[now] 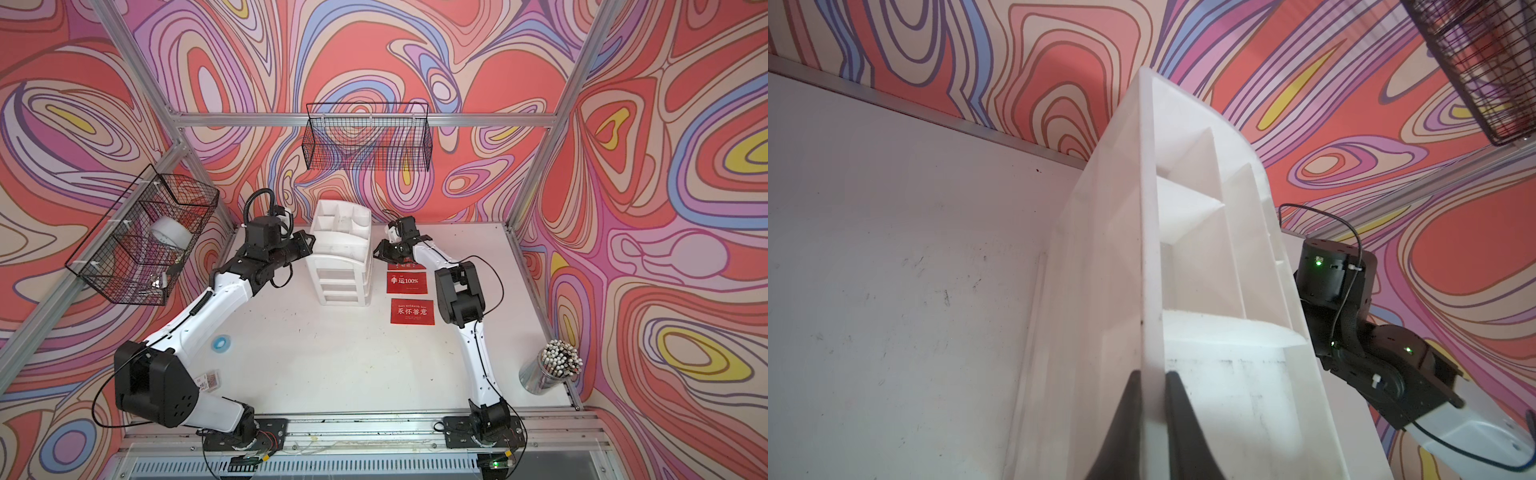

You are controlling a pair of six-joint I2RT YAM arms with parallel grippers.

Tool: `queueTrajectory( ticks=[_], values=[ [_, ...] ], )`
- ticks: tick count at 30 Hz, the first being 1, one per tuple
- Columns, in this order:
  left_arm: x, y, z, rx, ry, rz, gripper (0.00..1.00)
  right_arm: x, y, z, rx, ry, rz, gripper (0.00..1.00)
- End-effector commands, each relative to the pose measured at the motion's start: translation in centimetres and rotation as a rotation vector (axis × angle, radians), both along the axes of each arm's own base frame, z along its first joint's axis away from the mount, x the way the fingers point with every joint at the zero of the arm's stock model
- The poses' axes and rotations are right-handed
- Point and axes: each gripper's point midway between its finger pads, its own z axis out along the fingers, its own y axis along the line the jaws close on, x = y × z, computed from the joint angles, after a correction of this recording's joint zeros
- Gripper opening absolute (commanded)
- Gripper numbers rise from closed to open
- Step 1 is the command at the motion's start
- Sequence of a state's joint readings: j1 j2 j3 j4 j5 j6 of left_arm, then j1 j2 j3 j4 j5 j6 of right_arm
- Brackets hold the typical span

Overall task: Take the postcards out of the drawer
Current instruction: Move the storage box to the center of the board.

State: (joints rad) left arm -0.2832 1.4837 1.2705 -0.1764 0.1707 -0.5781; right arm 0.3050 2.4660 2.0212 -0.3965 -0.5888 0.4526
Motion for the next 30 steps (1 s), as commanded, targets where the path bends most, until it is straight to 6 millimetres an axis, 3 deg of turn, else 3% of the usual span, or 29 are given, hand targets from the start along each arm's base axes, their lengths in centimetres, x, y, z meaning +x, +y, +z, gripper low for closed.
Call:
queueTrajectory(
  ticks=[1,14,24,30],
  values=[
    [-2.4,-3.2,-3.2,0.049,0.136,-0.156,0.16,-0.4,2.2,2.1,0.066,-0.054,0.066,0.34],
    [-0.3,-1.4,-0.2,0.091,0.074,-0.144,0.26,-0.8,-0.3,5.1,0.017,-0.111,0.030,0.35],
    [-0.1,0.0,1.3,0.157,0.032,-0.114,0.39,-1.6,-1.3,5.4,-0.023,-0.119,0.014,0.36],
    [-0.1,1.3,2.1,0.218,0.018,-0.080,0.45,-2.0,-3.2,5.5,-0.071,-0.129,-0.025,0.36]
  ],
)
